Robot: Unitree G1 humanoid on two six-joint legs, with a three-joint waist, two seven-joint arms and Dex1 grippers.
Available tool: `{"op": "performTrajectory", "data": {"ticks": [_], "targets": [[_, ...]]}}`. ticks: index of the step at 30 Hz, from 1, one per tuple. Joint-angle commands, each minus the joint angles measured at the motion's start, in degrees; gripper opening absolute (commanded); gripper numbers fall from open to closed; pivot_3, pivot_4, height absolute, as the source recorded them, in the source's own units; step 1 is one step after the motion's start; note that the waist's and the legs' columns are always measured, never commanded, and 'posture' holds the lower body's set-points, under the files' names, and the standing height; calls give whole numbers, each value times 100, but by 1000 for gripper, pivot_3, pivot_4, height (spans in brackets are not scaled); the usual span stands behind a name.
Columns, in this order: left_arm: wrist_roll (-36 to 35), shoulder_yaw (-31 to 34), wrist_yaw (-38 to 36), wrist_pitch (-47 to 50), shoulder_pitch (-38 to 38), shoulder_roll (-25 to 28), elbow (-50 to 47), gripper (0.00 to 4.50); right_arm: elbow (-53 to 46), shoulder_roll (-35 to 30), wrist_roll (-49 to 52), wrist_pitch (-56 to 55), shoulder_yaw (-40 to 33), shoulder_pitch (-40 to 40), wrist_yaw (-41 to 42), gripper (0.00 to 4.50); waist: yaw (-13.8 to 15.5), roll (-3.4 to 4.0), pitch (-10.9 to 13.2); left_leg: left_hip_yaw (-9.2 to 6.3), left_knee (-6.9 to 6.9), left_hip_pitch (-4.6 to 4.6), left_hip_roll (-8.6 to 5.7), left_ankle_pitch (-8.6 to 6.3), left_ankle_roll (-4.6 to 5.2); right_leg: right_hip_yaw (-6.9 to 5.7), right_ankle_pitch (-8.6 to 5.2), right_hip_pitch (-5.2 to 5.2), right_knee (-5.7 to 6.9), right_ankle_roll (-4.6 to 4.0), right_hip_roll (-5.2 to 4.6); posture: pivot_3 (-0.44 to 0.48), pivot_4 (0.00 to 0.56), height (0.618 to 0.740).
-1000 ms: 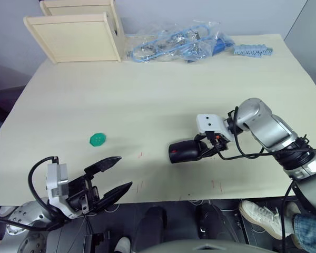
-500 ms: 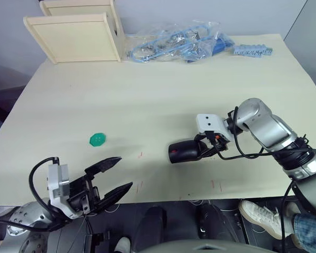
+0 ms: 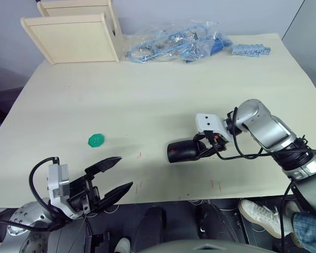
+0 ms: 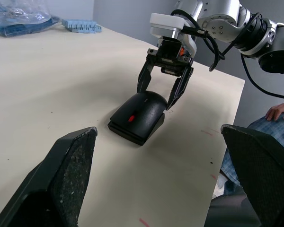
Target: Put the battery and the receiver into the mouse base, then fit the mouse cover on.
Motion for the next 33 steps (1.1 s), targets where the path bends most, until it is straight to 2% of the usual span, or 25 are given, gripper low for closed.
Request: {"op": "performTrajectory", "data": {"ticks": [1, 33], "targets": [[-55, 6, -32, -39, 1, 23, -64, 4500, -127, 14, 44, 4, -33, 95, -32, 2776, -1, 0, 0, 0, 0, 0, 0, 0, 0, 0, 0, 0, 0, 0, 0, 0, 150, 740], [-34, 2, -13, -26, 51, 23, -72, 4500, -220, -5, -63, 75, 162, 151, -21, 2776, -12, 0, -1, -1, 0, 1, 0, 0, 0, 0, 0, 0, 0, 0, 0, 0, 150, 740]]}}
